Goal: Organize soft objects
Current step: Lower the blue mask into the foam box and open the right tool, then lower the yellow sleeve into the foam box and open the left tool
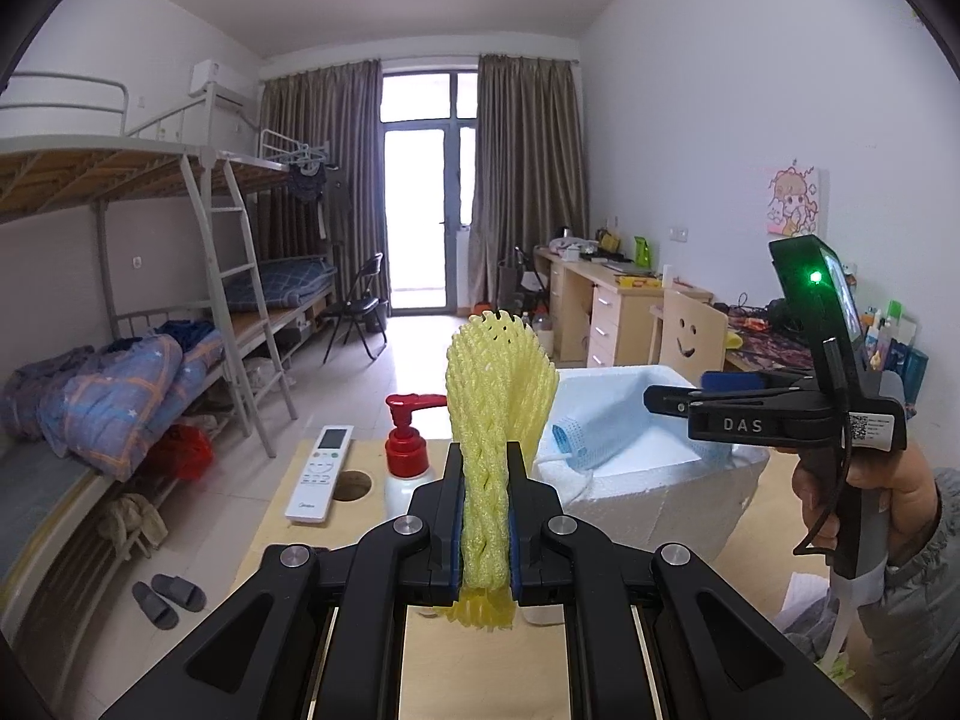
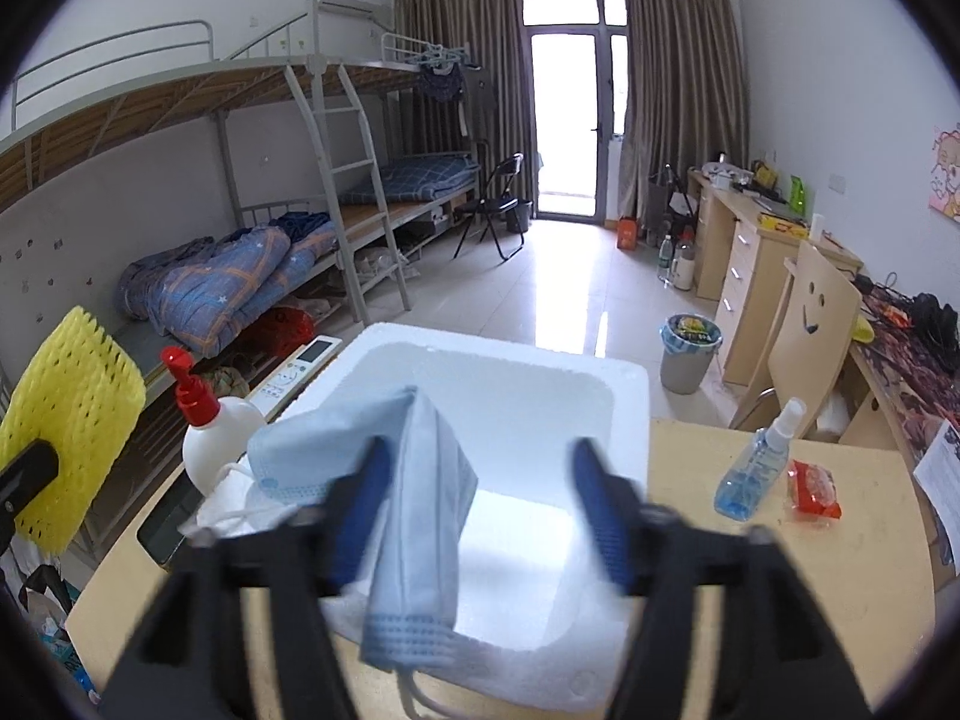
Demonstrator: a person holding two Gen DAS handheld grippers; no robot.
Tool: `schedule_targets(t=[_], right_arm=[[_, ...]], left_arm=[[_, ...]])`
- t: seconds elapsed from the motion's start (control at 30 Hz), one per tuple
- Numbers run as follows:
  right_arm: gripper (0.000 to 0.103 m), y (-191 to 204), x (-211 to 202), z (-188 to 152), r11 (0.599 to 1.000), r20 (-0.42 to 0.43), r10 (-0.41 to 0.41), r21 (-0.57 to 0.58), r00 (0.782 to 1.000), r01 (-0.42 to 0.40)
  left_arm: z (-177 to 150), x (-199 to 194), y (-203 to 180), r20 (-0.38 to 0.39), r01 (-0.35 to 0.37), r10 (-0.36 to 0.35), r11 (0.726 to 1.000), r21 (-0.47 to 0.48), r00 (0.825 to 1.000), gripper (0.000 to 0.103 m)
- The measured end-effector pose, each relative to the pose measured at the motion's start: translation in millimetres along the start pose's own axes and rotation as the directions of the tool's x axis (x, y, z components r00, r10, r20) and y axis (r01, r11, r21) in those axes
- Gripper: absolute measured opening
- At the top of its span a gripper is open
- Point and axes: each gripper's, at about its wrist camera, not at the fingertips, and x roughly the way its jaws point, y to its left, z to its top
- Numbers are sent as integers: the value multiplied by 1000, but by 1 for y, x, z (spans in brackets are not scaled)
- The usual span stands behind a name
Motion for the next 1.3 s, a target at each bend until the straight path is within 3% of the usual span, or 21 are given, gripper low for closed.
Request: schedule_targets(t=[0.47, 0.7, 1.3], right_arm=[[82, -3, -33, -4, 1000, 48, -12, -7, 999, 12], [102, -9, -59, -8, 1000, 103, -3, 3, 995, 2], [103, -40, -120, -42, 996, 183, -90, 21, 979, 88]], left_arm=[[3, -2, -6, -2, 0, 0, 1000, 19, 1000, 11], [6, -1, -16, -4, 18, -18, 999, 34, 1000, 11], [15, 30, -56, -34, 146, -144, 986, 80, 989, 11]])
